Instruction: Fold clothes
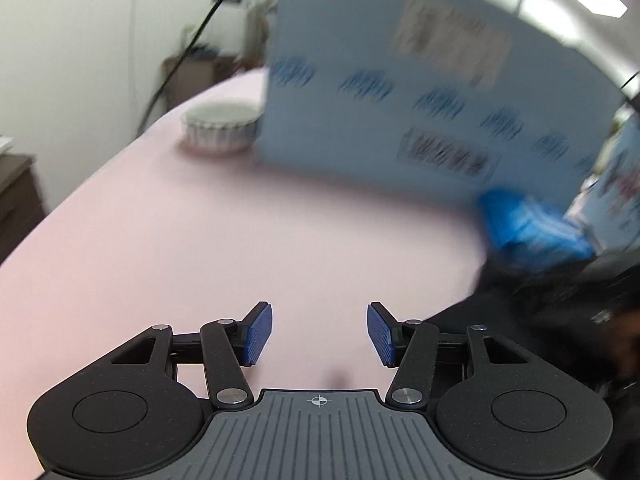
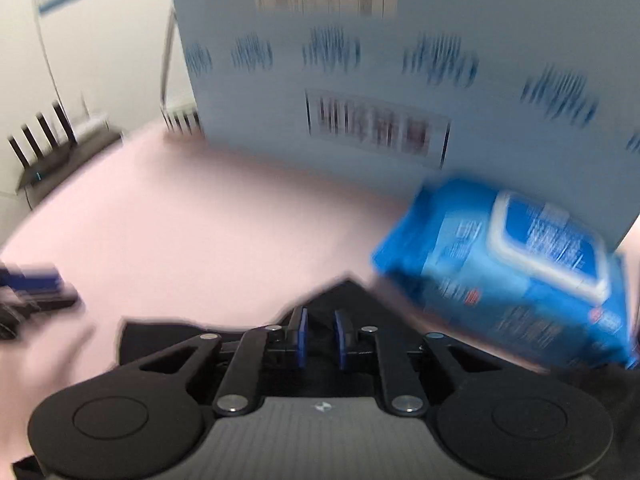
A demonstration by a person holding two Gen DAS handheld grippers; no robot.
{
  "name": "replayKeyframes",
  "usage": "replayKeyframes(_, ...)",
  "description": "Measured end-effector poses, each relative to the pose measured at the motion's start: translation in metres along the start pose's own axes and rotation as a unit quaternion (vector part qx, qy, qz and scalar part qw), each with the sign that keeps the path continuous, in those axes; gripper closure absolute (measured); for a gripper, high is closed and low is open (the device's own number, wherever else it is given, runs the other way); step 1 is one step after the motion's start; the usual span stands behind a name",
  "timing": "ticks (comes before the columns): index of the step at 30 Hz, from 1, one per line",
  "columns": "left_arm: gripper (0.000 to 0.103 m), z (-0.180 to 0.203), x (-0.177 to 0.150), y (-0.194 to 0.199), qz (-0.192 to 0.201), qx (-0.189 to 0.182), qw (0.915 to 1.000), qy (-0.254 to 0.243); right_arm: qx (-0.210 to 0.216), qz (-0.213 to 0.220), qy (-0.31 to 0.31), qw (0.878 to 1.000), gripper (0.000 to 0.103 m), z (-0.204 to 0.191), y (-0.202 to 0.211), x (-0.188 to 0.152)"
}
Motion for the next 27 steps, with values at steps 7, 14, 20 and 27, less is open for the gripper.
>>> replayKeyframes(7,0.047,0.036,-0.025,-0.071,-0.098,0.025,0.9912,-0.085,0.004,0.002,-0.031,0.999,0.101,0.01,-0.021,0.026)
replayKeyframes(14,0.033,0.011,-0.026,-0.062,-0.096,0.078,0.9894,-0.077,0.05,0.032,-0.128,0.99,0.081,0.043,0.008,0.027)
replayKeyframes(20,0.035,0.02,-0.003,-0.016,0.008,0.044,0.9959,-0.079,0.037,0.088,-0.135,0.986,0.068,0.07,0.103,-0.014)
replayKeyframes(27,0.028,0.045,-0.046,-0.051,-0.102,0.043,0.9819,-0.154,0.013,0.087,-0.194,0.977,0.059,0.095,0.182,-0.096)
Point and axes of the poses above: each gripper's, at about its wrist camera, not at the fingertips, and y roughly against the way its jaws point, z to its right, x to its top, the point moved 5 cm from there along -y, roughly the way its jaws point, and after that the axes turned 6 degrees about -x, right-handed, at the moved point
